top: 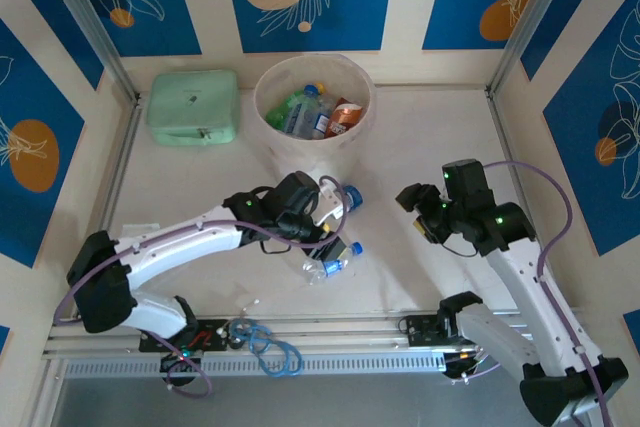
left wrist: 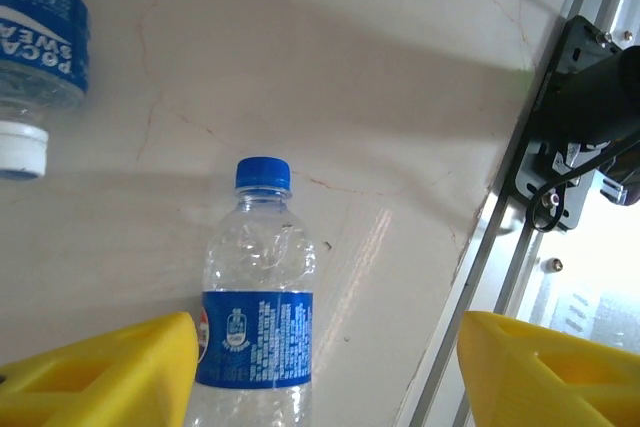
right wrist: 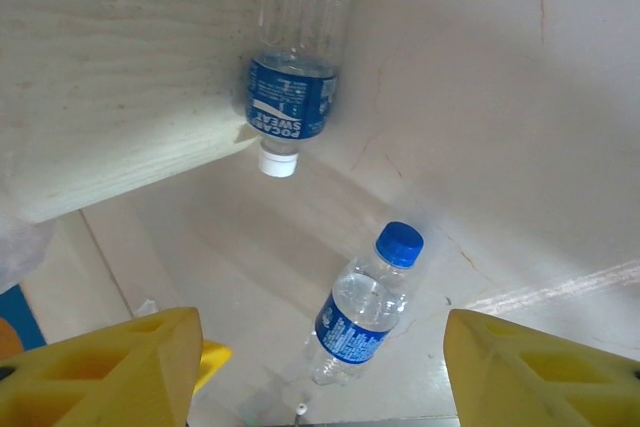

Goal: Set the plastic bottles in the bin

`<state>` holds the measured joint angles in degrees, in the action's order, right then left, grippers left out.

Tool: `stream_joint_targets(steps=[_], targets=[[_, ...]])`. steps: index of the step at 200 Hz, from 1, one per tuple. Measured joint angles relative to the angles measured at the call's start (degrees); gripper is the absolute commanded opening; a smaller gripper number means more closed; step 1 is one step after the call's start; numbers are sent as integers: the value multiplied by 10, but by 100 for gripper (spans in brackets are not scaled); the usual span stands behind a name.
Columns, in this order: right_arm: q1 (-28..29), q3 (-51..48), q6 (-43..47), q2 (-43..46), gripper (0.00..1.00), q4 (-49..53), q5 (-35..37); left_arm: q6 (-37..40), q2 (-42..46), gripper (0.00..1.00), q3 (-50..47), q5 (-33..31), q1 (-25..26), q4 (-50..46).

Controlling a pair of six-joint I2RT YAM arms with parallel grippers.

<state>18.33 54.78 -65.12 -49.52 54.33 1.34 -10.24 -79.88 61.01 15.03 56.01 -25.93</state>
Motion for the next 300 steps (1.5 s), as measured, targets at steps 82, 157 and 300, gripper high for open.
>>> stream_joint_targets(steps=[82, 157, 300], targets=[[190, -20, -110, -182, 57, -45, 54, -75, 191, 89, -14, -162, -10, -28], [209, -20, -157, -317, 55, -129, 51, -108, 211, 98, -35, -169, -21, -35], [229, -60, -193, -395, 44, -207, 29, -123, 220, 100, -63, -136, -37, -30]])
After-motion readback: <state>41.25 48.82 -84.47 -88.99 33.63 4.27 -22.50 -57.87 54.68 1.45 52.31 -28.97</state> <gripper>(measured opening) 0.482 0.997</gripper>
